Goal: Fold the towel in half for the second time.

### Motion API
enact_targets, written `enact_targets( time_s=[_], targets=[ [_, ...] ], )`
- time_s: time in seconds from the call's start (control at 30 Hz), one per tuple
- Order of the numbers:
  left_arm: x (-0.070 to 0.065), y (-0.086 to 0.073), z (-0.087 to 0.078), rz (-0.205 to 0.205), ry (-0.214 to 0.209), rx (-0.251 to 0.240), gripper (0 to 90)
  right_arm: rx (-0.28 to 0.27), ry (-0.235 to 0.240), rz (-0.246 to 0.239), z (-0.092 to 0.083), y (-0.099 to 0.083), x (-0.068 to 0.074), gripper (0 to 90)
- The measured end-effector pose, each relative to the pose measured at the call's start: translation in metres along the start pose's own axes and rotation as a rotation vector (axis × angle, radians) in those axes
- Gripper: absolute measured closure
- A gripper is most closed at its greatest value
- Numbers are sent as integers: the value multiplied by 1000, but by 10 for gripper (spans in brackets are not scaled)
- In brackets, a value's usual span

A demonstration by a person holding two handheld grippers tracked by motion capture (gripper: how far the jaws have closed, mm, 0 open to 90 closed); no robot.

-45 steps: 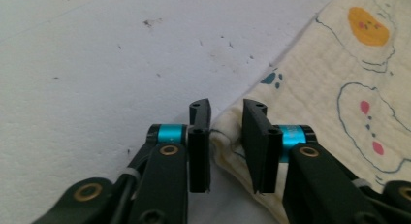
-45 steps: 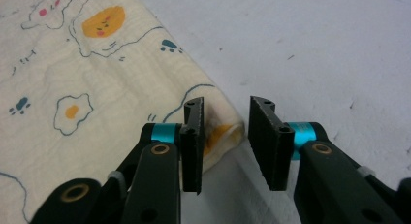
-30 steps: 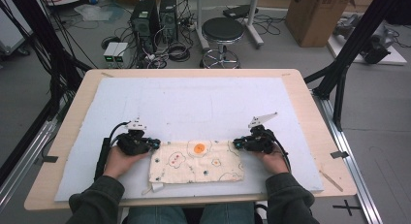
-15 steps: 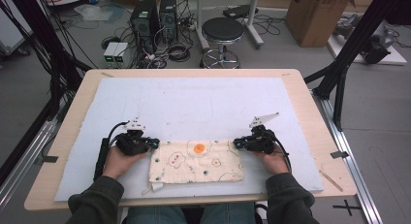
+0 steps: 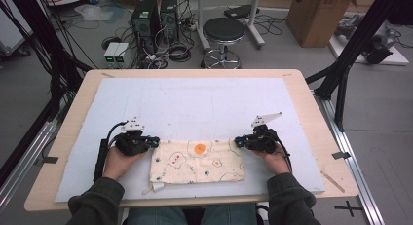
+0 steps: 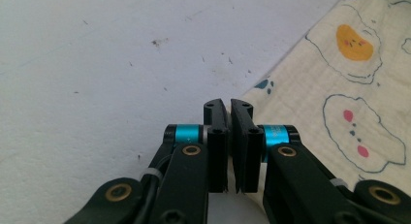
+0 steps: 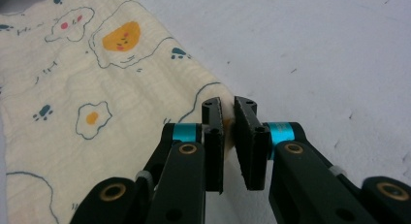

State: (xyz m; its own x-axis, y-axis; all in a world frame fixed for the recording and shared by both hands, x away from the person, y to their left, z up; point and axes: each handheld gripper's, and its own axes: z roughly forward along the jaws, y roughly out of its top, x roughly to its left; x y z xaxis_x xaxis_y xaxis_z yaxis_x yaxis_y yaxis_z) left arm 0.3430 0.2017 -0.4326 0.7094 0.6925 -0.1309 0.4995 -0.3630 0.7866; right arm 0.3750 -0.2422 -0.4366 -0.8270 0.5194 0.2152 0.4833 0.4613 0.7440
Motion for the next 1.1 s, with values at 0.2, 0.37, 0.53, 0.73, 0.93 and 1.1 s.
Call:
enact_targets(
  time_s=[0.2, 0.37, 0.53, 0.73, 0.93, 1.1],
  targets=[
    [2, 3, -3, -19, 1, -28, 853, -7, 0, 2, -2, 6, -4, 824],
    [7, 13, -3, -40, 11, -64, 853, 3, 3, 20, -1, 11, -11, 824],
    [15, 24, 3, -64, 25, -77, 853, -1, -9, 32, -1, 23, -21, 825],
    [29, 35, 9, -114, 36, -94, 854, -7, -14, 57, -1, 41, -38, 825],
    [39, 43, 17, -153, 57, -122, 854, -15, -26, 89, 3, 52, -53, 825],
    [44, 40, 27, -181, 59, -99, 854, -25, -23, 119, 9, 49, -63, 825]
  ],
)
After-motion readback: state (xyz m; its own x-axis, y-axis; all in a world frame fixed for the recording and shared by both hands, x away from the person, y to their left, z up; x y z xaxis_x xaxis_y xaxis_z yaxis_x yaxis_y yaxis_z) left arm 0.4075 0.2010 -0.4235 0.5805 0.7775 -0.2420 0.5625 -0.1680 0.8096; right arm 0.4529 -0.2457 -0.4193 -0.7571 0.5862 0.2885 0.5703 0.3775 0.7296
